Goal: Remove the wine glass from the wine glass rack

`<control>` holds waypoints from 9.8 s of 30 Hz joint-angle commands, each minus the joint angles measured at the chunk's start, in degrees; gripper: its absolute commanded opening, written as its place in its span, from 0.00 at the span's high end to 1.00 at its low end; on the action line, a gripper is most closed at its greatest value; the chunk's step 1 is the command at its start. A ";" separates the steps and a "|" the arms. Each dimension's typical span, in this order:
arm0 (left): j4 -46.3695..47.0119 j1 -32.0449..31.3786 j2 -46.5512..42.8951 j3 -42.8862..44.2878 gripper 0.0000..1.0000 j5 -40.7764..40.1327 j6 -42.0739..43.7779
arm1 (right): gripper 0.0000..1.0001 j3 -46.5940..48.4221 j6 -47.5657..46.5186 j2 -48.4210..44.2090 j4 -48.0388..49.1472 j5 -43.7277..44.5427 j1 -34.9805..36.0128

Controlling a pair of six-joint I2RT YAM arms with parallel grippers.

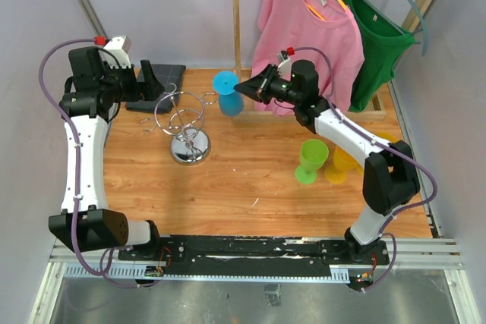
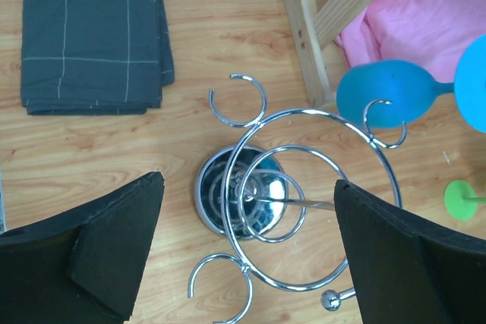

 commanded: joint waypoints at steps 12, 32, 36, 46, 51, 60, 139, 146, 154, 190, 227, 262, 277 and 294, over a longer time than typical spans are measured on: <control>-0.71 -6.03 3.51 11.01 0.01 2.32 -4.30 | 0.99 -8.42 -6.39 -23.13 -11.74 -0.69 -9.47; 6.18 -26.52 15.50 26.80 0.01 6.22 -15.85 | 0.99 -9.74 -2.42 -51.77 -21.03 2.62 -12.61; 11.13 -26.52 14.31 24.16 0.01 9.55 -18.86 | 0.99 -17.19 4.93 -53.95 -7.68 2.99 -12.66; 15.12 -26.48 10.46 18.31 0.01 11.92 -18.68 | 0.99 -16.12 11.80 -45.23 14.83 -1.78 -12.58; 18.22 -23.21 8.10 13.71 0.01 12.94 -21.96 | 0.99 -11.17 16.15 -37.14 24.74 -2.76 -11.08; 32.83 -12.20 4.84 3.95 0.01 21.85 -37.54 | 0.99 -9.26 23.81 -26.44 45.80 1.39 -5.27; 90.50 -11.76 4.92 -4.14 0.19 35.02 -79.74 | 0.99 -3.72 31.96 -4.15 68.35 4.04 1.83; 90.22 -11.68 3.82 -5.73 0.39 34.88 -79.91 | 0.99 -3.79 32.63 -3.05 68.50 3.92 0.91; 89.75 -11.63 3.47 -5.52 0.62 34.40 -80.22 | 0.94 -3.58 35.44 -0.76 68.63 3.55 -0.53; 24.06 -30.87 9.88 23.02 1.00 22.81 -16.14 | 0.08 -0.10 -15.92 -38.56 -10.94 -14.22 -10.55; 3.51 -62.15 13.20 -1.29 1.00 -17.87 5.21 | 0.01 11.55 -43.31 -55.30 -70.95 28.61 -12.53; 9.12 -68.44 26.34 -2.53 0.97 -15.20 -1.90 | 0.02 12.79 -42.90 -56.82 -82.25 41.90 -12.54; 7.35 -68.49 22.73 1.36 0.08 -15.69 -1.29 | 0.01 13.00 -43.03 -56.45 -81.17 41.65 -12.58; 12.48 -57.36 13.02 9.33 0.01 -21.65 2.27 | 0.02 13.40 -50.65 -44.10 -69.41 41.70 -12.58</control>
